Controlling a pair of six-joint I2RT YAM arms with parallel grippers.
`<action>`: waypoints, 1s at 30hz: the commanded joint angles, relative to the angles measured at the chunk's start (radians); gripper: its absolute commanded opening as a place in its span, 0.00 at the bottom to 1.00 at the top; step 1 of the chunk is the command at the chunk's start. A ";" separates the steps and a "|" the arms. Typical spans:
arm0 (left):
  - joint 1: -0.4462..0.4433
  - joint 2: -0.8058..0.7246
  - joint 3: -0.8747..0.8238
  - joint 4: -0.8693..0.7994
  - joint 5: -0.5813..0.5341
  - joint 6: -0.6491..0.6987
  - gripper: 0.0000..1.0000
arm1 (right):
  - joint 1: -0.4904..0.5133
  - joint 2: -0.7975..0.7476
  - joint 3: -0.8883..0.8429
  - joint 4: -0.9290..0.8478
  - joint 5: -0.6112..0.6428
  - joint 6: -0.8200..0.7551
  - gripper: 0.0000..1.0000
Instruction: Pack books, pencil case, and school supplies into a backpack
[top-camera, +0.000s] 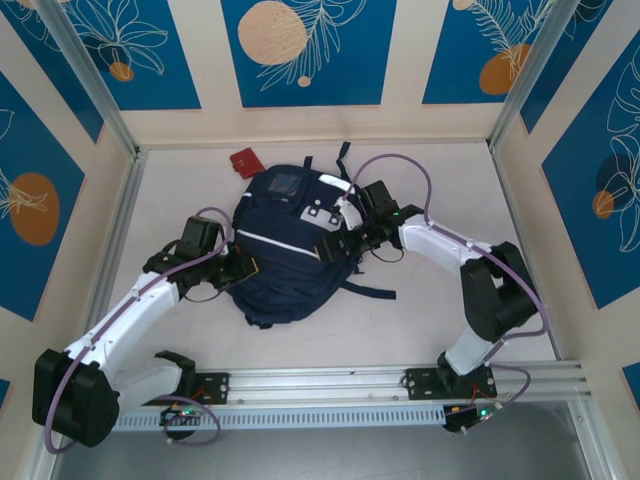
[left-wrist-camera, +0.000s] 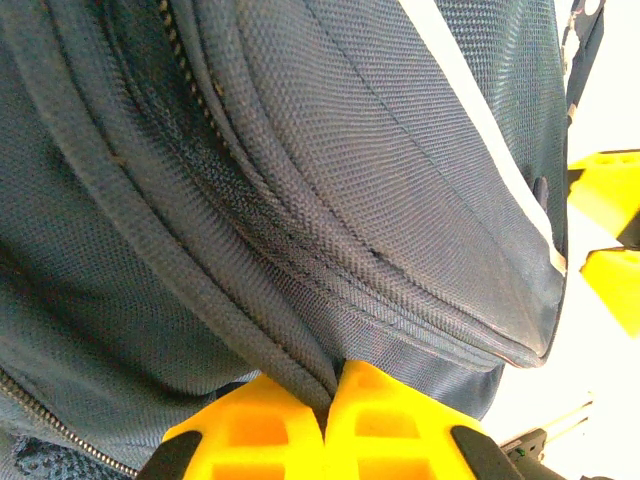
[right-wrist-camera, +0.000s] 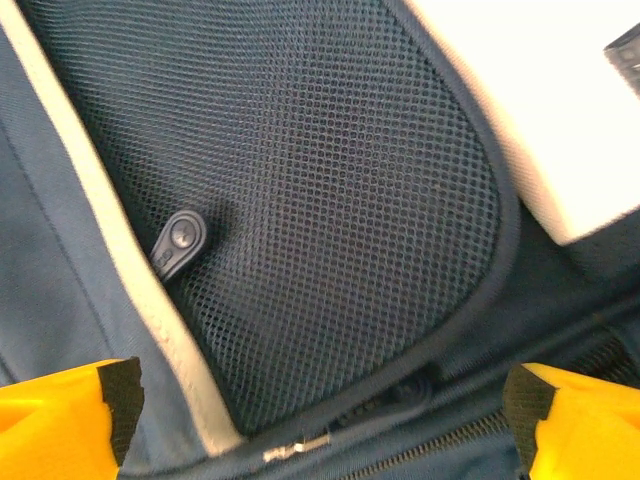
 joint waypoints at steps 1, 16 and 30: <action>0.009 -0.023 0.017 0.025 0.035 0.006 0.00 | 0.019 0.041 0.043 0.031 -0.085 0.026 0.96; 0.009 -0.003 0.000 0.075 0.054 -0.015 0.00 | 0.068 -0.048 -0.108 -0.008 -0.245 -0.041 0.86; 0.009 0.011 0.014 0.083 0.054 -0.018 0.00 | 0.109 -0.192 -0.195 0.026 0.074 -0.004 0.39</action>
